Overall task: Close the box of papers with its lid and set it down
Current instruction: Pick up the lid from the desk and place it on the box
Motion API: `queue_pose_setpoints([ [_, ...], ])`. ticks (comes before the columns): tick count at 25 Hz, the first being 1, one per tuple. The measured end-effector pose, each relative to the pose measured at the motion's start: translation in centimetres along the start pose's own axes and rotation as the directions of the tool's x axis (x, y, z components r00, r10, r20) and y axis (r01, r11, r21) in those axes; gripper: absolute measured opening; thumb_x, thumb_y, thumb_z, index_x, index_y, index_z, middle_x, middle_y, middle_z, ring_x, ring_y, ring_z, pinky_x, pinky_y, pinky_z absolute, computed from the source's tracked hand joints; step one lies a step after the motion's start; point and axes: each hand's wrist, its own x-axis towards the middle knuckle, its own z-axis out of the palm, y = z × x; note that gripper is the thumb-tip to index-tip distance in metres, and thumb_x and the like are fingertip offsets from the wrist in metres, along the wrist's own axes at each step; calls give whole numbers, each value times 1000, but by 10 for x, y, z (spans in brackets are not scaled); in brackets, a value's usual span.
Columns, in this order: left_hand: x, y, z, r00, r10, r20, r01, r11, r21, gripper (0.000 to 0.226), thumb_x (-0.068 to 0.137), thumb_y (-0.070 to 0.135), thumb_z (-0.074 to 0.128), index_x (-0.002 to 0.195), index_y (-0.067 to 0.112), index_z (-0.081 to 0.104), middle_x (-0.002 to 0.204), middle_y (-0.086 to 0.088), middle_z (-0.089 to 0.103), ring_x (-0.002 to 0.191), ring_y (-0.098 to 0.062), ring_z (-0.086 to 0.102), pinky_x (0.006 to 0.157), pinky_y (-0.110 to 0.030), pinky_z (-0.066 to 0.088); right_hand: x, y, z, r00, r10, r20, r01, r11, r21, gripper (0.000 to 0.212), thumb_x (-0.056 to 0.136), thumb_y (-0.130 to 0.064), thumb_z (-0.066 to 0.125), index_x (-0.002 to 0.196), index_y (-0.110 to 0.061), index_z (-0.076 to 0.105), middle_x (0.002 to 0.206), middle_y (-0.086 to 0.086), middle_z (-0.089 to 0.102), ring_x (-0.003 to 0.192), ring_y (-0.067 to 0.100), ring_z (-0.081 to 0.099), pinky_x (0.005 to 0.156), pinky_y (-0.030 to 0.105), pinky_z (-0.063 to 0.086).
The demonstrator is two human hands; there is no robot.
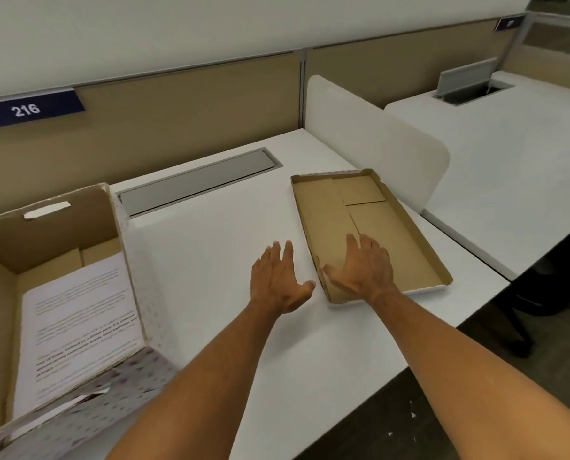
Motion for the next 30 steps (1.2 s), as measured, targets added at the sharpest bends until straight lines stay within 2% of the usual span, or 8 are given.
queue_pose_setpoints([
  [4, 5, -9, 9, 999, -8, 33, 7, 1000, 29, 101, 77, 65, 44, 155, 19, -1, 166, -11, -1, 152, -30, 0, 120, -47, 7, 13, -27, 8, 994, -86, -61, 91, 992, 91, 54, 88, -56, 54, 114, -9, 64, 112, 11, 65, 104, 28, 60, 86, 39, 49],
  [6, 7, -12, 10, 999, -15, 40, 13, 999, 31, 101, 78, 66, 43, 155, 19, -1, 166, -10, -1, 152, -29, 0, 120, -46, 6, 18, -39, 12, 997, -66, -33, 71, 978, 198, 32, 90, -41, 62, 83, -10, 63, 78, 6, 60, 76, 22, 60, 63, 30, 45],
  [8, 9, -14, 8, 999, -23, 40, 22, 999, 24, 100, 78, 65, 44, 156, 18, 0, 166, -10, 0, 152, -29, 0, 120, -45, 6, 24, -48, 15, 1000, -11, -23, 16, 972, 234, 27, 91, -28, 64, 72, -10, 55, 67, 3, 53, 62, 20, 54, 52, 23, 35],
  [15, 2, -20, -13, 995, -91, 46, 94, 994, -60, 90, 75, 45, 52, 153, 12, 21, 161, -13, 25, 147, -31, 25, 116, -43, 25, 37, -57, 14, 997, 52, -51, -35, 960, 278, 39, 84, -4, 60, 57, -12, 34, 72, 9, 51, 63, 24, 48, 43, 20, 23],
  [20, -2, -21, -42, 981, -195, 4, 183, 910, -373, 75, 76, 32, 58, 146, 9, 39, 147, -14, 48, 132, -32, 47, 102, -40, 41, 44, -75, -36, 962, 80, -260, 33, 914, 404, 22, 85, -7, 65, 64, -3, 59, 57, 5, 48, 50, 15, 44, 46, 19, 33],
  [23, -3, -25, -65, 963, -269, -15, 218, 811, -542, 67, 79, 24, 57, 143, 8, 45, 144, -16, 52, 130, -33, 51, 101, -38, 45, 45, -88, -85, 919, 94, -382, 106, 876, 470, 27, 84, -14, 69, 60, -5, 59, 54, 2, 50, 45, 11, 43, 49, 22, 43],
  [27, -11, -37, -108, 940, -340, -13, 226, 651, -724, 51, 86, 21, 56, 135, 7, 53, 141, -13, 54, 125, -30, 53, 91, -30, 42, 31, -113, -151, 886, 106, -451, 231, 743, 629, 23, 84, -23, 73, 80, 0, 73, 79, 0, 65, 59, 12, 62, 57, 22, 53],
  [30, -16, -54, -141, 939, -344, 0, 205, 560, -802, 33, 92, 24, 53, 112, 0, 62, 124, -19, 63, 115, -35, 58, 99, -42, 48, 11, -142, -198, 878, 72, -473, 354, 567, 744, 15, 83, -21, 73, 83, -6, 77, 86, 1, 73, 61, 7, 65, 54, 18, 52],
])
